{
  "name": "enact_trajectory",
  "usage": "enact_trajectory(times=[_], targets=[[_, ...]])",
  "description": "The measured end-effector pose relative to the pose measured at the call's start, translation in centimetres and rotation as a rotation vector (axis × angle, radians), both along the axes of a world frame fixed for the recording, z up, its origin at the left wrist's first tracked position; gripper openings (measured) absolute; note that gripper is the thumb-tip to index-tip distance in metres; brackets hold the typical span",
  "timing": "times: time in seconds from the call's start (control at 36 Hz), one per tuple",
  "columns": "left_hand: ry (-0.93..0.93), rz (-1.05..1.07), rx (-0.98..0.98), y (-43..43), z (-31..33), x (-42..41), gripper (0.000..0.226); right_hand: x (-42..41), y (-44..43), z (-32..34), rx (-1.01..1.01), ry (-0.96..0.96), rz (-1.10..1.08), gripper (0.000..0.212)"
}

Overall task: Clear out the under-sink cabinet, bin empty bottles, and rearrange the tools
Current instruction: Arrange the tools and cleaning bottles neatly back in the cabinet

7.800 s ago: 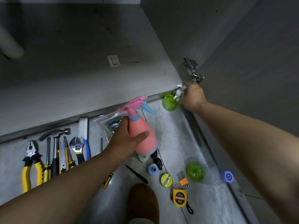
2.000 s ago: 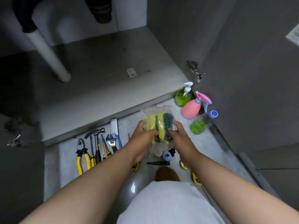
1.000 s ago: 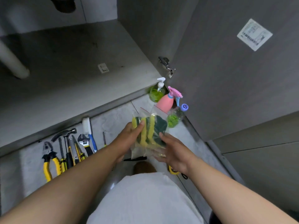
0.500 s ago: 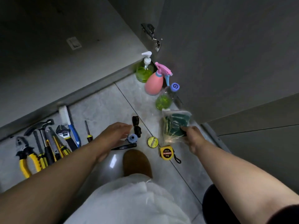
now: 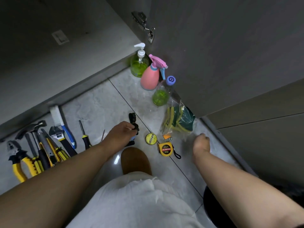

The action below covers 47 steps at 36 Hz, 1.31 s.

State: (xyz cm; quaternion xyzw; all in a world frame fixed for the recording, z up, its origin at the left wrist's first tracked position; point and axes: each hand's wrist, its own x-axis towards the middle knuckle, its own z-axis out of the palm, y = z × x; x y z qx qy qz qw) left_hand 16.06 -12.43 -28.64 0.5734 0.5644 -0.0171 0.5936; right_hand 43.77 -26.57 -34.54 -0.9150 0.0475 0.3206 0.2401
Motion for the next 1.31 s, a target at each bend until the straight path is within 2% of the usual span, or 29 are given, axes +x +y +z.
enact_trajectory(times=[0.08,0.14,0.17,0.25,0.31,0.42,0.56,0.64,0.75,0.89,0.97,1.06,1.14,1.22,1.31], targets=[[0.159,-0.263,0.277,-0.2,-1.4,-0.5,0.043,-2.3,-1.4,-0.1,-0.132,0.101,0.144,0.036],[0.225,-0.343,0.322,-0.1,-2.0,-0.8,0.053,-4.1,-1.4,0.0,-0.141,0.173,0.303,0.029],[0.237,-0.369,0.315,-0.1,-2.3,-0.9,0.057,-5.1,-1.5,0.0,-0.108,0.161,0.378,0.031],[0.264,-0.481,0.273,-0.6,-2.6,-1.3,0.065,-7.1,-2.0,0.3,0.002,0.066,0.535,0.057],[0.325,-0.590,0.207,-0.3,-5.4,-2.3,0.066,-9.1,-1.3,-2.9,-0.079,0.063,0.624,0.068],[0.415,-0.725,0.351,-0.5,-5.3,-2.3,0.063,-10.2,-0.8,-3.0,-0.136,-0.049,0.698,0.071],[0.404,-0.780,0.500,-0.3,-5.0,-1.6,0.056,-10.3,-0.7,-2.7,-0.169,-0.148,0.763,0.070],[0.341,-0.705,0.531,-0.2,-5.3,-1.5,0.047,-10.8,-0.3,-2.2,-0.097,-0.149,0.769,0.068],[0.141,-0.423,0.548,-0.5,-4.9,-0.8,0.025,-12.4,0.9,-0.9,0.221,-0.042,0.748,0.058],[-0.128,-0.154,0.169,-0.5,-3.2,0.5,0.029,-14.4,3.7,0.8,0.546,0.058,0.734,0.056],[-0.131,-0.078,0.159,0.0,-2.8,0.5,0.018,-15.2,4.6,0.9,0.629,0.169,0.703,0.069],[-0.074,0.052,0.162,1.0,-2.9,-0.2,0.020,-15.0,4.4,0.5,0.523,0.100,0.729,0.076],[-0.120,0.227,0.089,1.8,-2.9,-1.2,0.024,-13.7,3.2,-0.4,0.202,-0.158,1.014,0.064],[-0.103,0.274,0.074,2.4,-3.0,-2.1,0.027,-12.8,2.8,-1.0,0.007,-0.196,1.160,0.060],[-0.126,0.342,0.022,2.8,-3.2,-2.9,0.029,-12.7,3.2,-1.3,-0.071,-0.239,1.234,0.055]])
